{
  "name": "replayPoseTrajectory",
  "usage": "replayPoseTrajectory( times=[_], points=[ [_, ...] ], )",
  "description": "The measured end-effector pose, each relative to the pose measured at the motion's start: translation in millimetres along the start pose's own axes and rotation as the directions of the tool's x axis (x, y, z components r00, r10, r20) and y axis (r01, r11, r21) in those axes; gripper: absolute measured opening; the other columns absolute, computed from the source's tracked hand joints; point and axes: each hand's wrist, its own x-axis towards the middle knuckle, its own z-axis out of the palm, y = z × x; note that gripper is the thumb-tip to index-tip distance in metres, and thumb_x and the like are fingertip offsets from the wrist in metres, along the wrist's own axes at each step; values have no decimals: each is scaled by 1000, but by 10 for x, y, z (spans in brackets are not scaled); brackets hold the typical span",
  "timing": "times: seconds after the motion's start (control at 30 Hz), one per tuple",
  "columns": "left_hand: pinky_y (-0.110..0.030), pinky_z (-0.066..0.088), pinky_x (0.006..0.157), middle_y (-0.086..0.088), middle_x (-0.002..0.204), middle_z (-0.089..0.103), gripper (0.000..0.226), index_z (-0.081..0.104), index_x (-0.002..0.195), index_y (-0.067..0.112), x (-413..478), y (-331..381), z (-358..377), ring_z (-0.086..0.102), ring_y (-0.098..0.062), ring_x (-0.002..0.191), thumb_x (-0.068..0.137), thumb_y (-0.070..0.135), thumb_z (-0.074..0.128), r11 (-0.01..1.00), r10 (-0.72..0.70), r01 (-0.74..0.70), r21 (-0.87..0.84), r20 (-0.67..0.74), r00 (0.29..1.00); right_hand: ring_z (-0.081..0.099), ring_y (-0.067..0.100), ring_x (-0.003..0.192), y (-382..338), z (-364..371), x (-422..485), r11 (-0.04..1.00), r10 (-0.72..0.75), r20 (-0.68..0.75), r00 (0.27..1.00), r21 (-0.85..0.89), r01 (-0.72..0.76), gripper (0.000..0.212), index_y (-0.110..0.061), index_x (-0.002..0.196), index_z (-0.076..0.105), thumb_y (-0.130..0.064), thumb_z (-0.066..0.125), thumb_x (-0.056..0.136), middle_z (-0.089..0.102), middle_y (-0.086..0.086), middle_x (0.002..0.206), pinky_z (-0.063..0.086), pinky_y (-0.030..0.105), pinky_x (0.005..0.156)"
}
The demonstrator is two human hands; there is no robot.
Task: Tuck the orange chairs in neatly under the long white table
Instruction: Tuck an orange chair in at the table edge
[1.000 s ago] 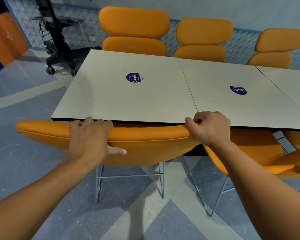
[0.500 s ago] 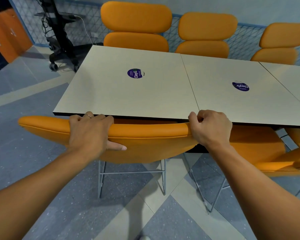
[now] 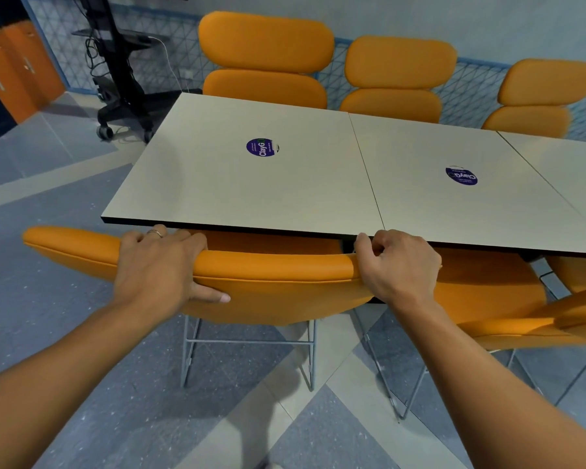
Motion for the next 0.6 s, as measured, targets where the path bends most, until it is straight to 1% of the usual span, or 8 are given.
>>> replayPoseTrajectory(
  times=[0.1,0.2,0.3,0.33,0.37,0.47,0.6],
  points=[
    [-37,29,74,8,80,60,79,54,84,31,81,39,-26,52,-22,86,42,94,34,999,-28,28,-16,27,999,43,14,51,5,18,123,1000,-2,8,1000,2,1,48,-23,56,59,-53,36,86,46,-6,48,23,23,50],
    [-36,27,73,9,79,59,77,54,83,31,133,77,-20,49,-20,85,42,94,37,999,-43,44,-22,28,999,42,14,48,57,62,199,999,-29,-20,999,17,30,51,-21,54,60,-54,33,84,46,-5,47,22,22,50],
    [-36,27,74,11,73,51,69,51,81,31,105,223,-28,41,-16,80,47,91,50,998,-61,62,-20,44,997,43,18,49,187,56,235,999,-41,-33,999,27,42,51,-20,52,57,-54,31,82,47,-4,48,22,23,50],
    [-36,27,73,11,71,49,67,49,79,30,87,289,-26,40,-15,79,48,90,51,998,-65,66,-15,40,997,43,18,50,234,40,239,999,-39,-34,999,32,41,51,-21,51,55,-54,31,81,46,-3,48,22,23,50],
    [-36,26,73,11,70,48,67,49,77,30,72,342,-20,40,-15,78,49,91,49,998,-64,64,-5,28,998,41,17,49,273,22,246,998,-35,-38,999,44,37,50,-21,50,52,-54,31,81,45,-4,48,22,24,50],
    [-36,26,72,11,70,49,68,48,75,30,30,397,-1,50,-20,80,49,92,42,999,-43,43,19,4,999,37,11,49,319,-10,227,997,-7,-35,999,71,9,47,-21,50,50,-53,34,81,42,-6,47,22,24,51],
    [-37,27,71,11,68,48,67,49,75,30,21,329,1,54,-22,80,50,92,45,999,-3,4,35,-15,1000,44,16,52,267,0,172,997,25,-14,1000,73,-24,44,-22,51,52,-49,40,84,45,-8,49,29,25,52]
  ],
)
